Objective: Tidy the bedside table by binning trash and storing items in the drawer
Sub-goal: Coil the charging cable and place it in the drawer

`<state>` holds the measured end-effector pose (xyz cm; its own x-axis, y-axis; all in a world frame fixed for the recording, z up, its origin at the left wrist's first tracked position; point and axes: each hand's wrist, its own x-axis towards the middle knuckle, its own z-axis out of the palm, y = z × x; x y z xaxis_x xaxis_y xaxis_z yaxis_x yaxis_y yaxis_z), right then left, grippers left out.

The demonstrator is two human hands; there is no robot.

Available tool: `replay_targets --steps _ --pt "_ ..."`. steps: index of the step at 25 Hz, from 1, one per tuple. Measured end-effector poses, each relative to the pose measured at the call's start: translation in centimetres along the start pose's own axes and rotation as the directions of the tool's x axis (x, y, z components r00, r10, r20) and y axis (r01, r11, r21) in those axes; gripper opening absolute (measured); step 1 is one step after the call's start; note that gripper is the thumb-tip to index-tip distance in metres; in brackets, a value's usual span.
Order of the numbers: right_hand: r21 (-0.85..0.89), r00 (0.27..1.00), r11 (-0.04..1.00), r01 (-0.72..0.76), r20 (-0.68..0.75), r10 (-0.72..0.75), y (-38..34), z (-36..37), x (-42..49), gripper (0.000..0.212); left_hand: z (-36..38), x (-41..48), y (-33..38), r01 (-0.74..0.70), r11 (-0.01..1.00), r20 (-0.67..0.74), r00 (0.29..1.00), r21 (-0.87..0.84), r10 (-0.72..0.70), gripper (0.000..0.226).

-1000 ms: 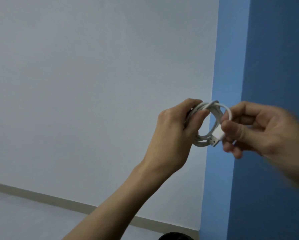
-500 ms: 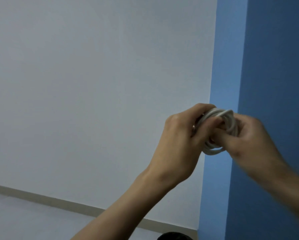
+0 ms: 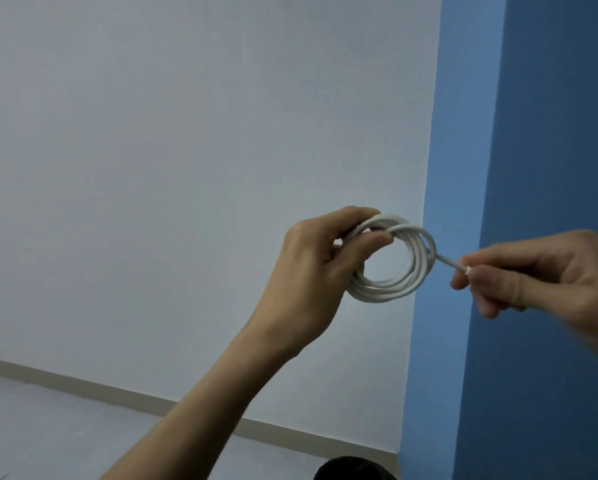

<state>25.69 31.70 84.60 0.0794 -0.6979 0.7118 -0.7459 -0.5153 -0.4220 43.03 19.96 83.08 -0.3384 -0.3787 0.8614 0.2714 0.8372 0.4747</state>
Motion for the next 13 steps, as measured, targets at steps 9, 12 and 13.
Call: replay_targets --steps 9,12,13 --pt "-0.090 0.998 0.996 -0.001 0.066 0.007 -1.0 0.3 1.0 0.050 1.2 0.4 0.3 0.015 0.998 0.020 1.000 -0.060 -0.014 0.015" --pt "0.015 0.999 1.000 0.005 0.032 -0.005 -1.2 0.8 1.7 0.050 2.1 0.3 0.7 0.035 0.990 0.059 0.998 -0.136 -0.027 0.013" --pt "0.066 1.000 0.998 -0.007 0.015 0.006 -1.2 0.8 1.7 0.051 2.4 0.1 0.7 0.039 0.989 0.065 0.997 -0.145 -0.030 0.015"
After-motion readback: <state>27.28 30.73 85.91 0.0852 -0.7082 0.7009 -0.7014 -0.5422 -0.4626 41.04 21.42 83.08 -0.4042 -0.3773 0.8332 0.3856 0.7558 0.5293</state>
